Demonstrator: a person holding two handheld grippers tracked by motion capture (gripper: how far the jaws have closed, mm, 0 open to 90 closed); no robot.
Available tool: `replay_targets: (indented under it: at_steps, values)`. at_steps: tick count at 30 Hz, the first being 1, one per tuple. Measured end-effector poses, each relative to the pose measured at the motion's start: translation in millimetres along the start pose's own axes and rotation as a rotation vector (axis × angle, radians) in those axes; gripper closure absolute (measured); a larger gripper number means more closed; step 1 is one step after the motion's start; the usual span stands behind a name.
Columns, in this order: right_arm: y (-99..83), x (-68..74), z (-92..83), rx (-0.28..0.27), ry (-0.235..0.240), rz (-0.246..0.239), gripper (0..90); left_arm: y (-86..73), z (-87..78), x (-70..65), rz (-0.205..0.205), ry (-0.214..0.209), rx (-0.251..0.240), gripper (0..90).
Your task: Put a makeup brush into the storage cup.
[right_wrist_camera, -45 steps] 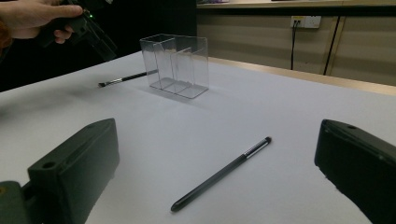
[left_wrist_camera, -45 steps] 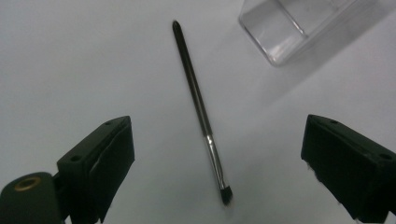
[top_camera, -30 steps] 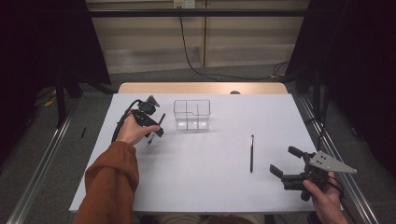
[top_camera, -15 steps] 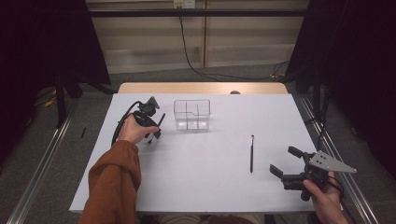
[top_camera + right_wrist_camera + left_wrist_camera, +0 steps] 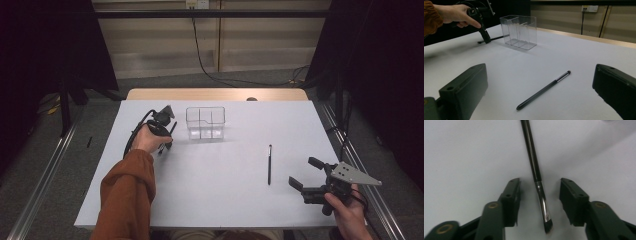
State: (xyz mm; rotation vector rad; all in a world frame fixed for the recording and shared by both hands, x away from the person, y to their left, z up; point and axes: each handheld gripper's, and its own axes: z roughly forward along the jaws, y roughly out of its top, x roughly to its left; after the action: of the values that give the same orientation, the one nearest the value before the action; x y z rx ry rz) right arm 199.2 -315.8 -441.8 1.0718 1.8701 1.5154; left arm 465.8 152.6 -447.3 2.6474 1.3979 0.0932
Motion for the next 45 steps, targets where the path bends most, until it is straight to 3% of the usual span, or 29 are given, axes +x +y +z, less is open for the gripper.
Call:
replay_targets:
  at_steps: [10, 13, 21, 33, 45]
  values:
    - [-0.1, 0.1, 0.9, 0.003, 0.003, 0.005, 0.0, 1.6, -0.8, 2.6, -0.026, -0.001, 0.016, 76.6]
    - [-0.1, 0.3, 1.0, 0.004, 0.003, 0.006, 0.0, 3.3, -0.1, 1.3, -0.027, 0.004, 0.024, 79.0]
    - [-0.4, -0.4, 1.2, 0.008, 0.007, 0.009, 0.0, 3.2, 0.0, 1.2, -0.048, 0.003, 0.026, 83.8]
    - [-0.4, -0.4, 1.5, 0.009, 0.005, 0.011, 0.0, 1.9, -1.5, 3.8, -0.075, -0.009, 0.018, 83.9]
    - [-0.5, -0.5, 1.3, 0.010, -0.001, 0.012, 0.0, -6.8, -2.8, 9.2, -0.117, -0.048, -0.055, 84.1]
